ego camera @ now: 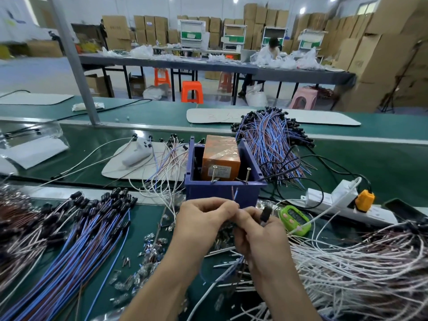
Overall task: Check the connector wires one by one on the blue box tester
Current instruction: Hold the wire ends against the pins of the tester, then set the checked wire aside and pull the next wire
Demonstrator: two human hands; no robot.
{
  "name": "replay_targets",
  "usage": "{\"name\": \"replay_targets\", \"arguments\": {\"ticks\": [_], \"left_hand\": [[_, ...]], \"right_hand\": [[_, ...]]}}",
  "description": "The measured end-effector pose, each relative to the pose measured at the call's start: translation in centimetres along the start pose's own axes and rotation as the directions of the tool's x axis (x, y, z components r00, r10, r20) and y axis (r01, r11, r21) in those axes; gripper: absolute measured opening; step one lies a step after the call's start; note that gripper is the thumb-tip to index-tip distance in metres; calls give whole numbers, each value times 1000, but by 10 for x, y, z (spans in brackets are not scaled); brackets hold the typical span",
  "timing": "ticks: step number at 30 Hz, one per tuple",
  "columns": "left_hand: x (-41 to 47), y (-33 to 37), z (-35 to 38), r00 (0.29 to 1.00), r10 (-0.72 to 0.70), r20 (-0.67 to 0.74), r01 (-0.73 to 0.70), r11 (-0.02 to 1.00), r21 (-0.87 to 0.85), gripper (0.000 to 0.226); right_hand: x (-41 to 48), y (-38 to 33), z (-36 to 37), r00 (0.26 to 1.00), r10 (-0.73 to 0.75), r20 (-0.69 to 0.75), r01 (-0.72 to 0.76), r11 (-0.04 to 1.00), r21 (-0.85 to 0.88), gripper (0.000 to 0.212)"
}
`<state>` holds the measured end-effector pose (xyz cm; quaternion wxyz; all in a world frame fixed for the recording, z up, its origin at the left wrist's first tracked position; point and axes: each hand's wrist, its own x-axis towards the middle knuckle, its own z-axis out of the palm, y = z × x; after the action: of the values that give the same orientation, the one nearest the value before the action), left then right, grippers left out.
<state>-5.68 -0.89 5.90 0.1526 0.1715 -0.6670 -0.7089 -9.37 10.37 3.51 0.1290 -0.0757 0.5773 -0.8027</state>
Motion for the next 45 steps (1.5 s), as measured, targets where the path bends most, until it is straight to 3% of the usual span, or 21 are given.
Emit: {"name": "replay_targets", "arguments": {"ticks": [3,8,12,15,20,23,26,29,32,34,37,42,45], "left_hand": [[-6,5,-12,996,-72,-47,66,991,-117,13],[-20,15,-53,953,-153,-261,55,936,-349,25],[-29,16,-90,898,-147,-415,7,947,-321,20],[-35,8,-95,892,-142,-429,23,962,-271,10],[-44,0,-73,919,-130,-372,36,968,-249,13],[-47,1,-56,949,-40,-313,21,998,-64,13],[-52,3,-32,997,-19,-68,31,984,174,21],[-59,4,-1,960,-89,265,-18,926,376,27],[-69,-2,39,900,-122,419,-104,872,479,23],[-77,-9,64,867,-157,473,-156,817,556,25],[-87,-17,92,837,-166,521,-264,712,651,29],[-101,-22,123,864,-80,497,-401,486,777,26],[-104,-29,131,883,-16,469,-415,437,798,34]], "right_hand": [[-7,-5,4,995,59,84,-56,998,-43,25],[-14,-37,-13,992,116,48,-122,983,139,29],[-26,-60,-48,997,64,-42,-57,988,140,34],[-36,-69,-67,992,87,-91,-76,990,118,33],[-52,-75,-92,981,97,-169,-78,990,114,30],[-64,-82,-110,978,85,-191,-91,996,-22,33],[-77,-93,-131,978,86,-193,-126,970,-207,38],[-89,-107,-154,969,43,-242,-125,934,-334,40],[-102,-121,-183,929,-128,-348,-120,784,-610,44],[-111,-131,-205,884,-258,-390,-193,558,-807,48],[-122,-143,-228,820,-366,-441,-341,307,-889,52],[-119,-142,-246,817,-362,-449,-430,136,-893,37],[-119,-134,-247,806,-397,-440,-446,82,-891,25]]}}
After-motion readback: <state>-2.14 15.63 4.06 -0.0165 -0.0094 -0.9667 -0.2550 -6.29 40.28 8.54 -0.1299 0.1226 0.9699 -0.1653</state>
